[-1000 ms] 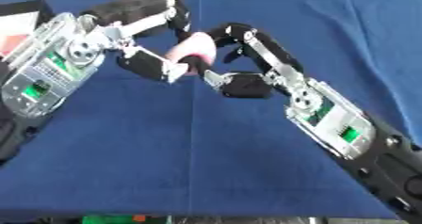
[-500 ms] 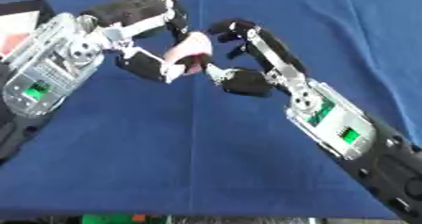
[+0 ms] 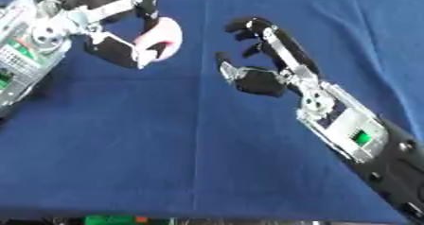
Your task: Pick up the objects with one hand, pass them to the other hand, and then place them into the box on the other side of the table.
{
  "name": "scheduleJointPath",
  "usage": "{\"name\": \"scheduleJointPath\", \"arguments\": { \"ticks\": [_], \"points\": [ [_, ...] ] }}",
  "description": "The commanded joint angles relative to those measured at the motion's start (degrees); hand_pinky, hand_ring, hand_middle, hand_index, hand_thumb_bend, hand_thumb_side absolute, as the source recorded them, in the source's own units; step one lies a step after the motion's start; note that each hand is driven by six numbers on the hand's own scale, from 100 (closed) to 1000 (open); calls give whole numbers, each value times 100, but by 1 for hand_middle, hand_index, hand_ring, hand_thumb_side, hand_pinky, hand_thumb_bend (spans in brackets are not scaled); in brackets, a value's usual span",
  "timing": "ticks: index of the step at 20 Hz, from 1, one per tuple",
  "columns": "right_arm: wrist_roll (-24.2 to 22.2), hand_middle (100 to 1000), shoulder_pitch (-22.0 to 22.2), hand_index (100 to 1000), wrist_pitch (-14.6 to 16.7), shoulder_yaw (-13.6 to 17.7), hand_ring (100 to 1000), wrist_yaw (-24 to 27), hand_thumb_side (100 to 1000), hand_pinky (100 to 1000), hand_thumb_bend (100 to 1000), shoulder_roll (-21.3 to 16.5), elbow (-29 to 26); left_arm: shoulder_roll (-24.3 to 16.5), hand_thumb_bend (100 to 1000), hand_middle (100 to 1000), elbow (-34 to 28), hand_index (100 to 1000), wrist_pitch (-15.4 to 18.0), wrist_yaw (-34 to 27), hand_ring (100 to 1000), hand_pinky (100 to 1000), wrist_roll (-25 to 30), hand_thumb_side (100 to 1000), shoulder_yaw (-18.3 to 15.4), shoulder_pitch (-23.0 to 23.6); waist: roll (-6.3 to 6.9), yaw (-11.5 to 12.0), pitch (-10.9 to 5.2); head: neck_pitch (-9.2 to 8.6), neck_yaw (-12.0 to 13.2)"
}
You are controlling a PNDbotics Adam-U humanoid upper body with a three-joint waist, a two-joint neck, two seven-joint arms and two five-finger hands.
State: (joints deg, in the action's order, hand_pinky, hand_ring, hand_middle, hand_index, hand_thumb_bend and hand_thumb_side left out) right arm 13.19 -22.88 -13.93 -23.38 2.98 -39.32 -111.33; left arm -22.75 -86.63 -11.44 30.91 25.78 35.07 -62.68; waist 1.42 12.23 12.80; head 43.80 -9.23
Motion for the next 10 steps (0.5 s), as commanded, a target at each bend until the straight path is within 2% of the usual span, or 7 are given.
{"name": "scheduleJointPath", "arguments": {
  "ticks": [1, 4, 6, 10],
  "points": [
    [45, 858, -26, 772, -22, 105, 824, 134, 226, 682, 153, -197, -139, -359, 100, 493, -106, 403, -97, -95, 625, 727, -74, 100, -270, -30, -7, 14, -134, 32, 43],
    [68, 851, -1, 769, -53, 143, 821, 163, 214, 680, 176, -232, -171, -575, 100, 493, -80, 403, -175, -119, 624, 726, -162, 100, -427, 25, -7, 27, -141, 32, 66],
    [83, 835, 17, 762, -80, 166, 812, 144, 182, 678, 241, -257, -197, -704, 109, 493, -25, 403, -213, -104, 625, 724, -220, 100, -508, 57, -11, 35, -146, 32, 103],
    [62, 837, 55, 760, -178, 181, 808, 76, 176, 676, 258, -286, -237, -913, 100, 494, 81, 404, -271, -116, 625, 728, -313, 100, -673, 143, -17, 46, -150, 32, 186]
  ]
}}
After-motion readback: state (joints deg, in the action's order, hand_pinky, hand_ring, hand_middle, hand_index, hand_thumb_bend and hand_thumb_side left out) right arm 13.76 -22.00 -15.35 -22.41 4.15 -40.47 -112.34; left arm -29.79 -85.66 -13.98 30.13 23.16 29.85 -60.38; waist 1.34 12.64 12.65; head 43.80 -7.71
